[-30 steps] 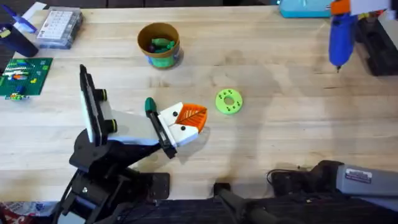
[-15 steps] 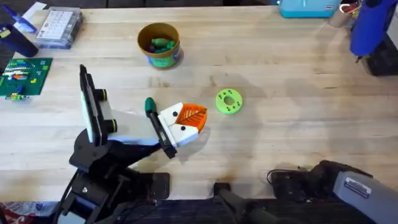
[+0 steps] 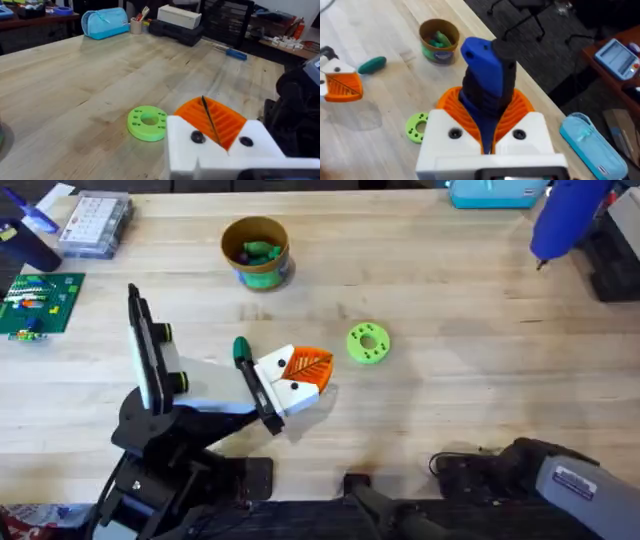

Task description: Pick up the gripper from the table and insert it into the empty holder that is missing its gripper. Then pick up a screw, insert it into the mounting hole, and use the screwdriver to tighten it. Finally, clean up the table by picking up the vegetable and placing it into the bucket.

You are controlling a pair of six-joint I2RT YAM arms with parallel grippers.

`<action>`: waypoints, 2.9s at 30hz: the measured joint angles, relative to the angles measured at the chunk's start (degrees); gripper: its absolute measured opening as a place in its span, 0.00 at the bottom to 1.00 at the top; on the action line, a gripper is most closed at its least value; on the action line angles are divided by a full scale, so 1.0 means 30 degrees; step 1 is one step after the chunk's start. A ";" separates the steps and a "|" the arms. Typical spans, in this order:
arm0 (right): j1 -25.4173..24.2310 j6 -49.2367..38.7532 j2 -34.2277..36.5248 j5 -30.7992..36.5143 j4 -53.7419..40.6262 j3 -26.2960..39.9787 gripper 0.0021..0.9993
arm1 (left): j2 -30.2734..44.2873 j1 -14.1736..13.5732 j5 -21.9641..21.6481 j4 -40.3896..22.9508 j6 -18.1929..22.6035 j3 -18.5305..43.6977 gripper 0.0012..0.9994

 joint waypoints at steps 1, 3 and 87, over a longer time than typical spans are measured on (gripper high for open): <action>0.0032 0.0000 0.0008 -0.0151 0.0017 -0.0015 0.06 | 0.0000 0.0000 0.0000 0.0006 -0.0001 0.0000 0.01; 0.0213 0.0000 0.0078 -0.0390 0.0126 -0.0072 0.06 | 0.0000 0.0000 0.0000 0.0005 -0.0007 0.0000 0.01; 1.5038 2.4108 0.1624 -0.0884 3.4502 -1.5027 0.06 | 0.0000 0.0000 0.0000 -0.0001 -0.0007 0.0000 0.01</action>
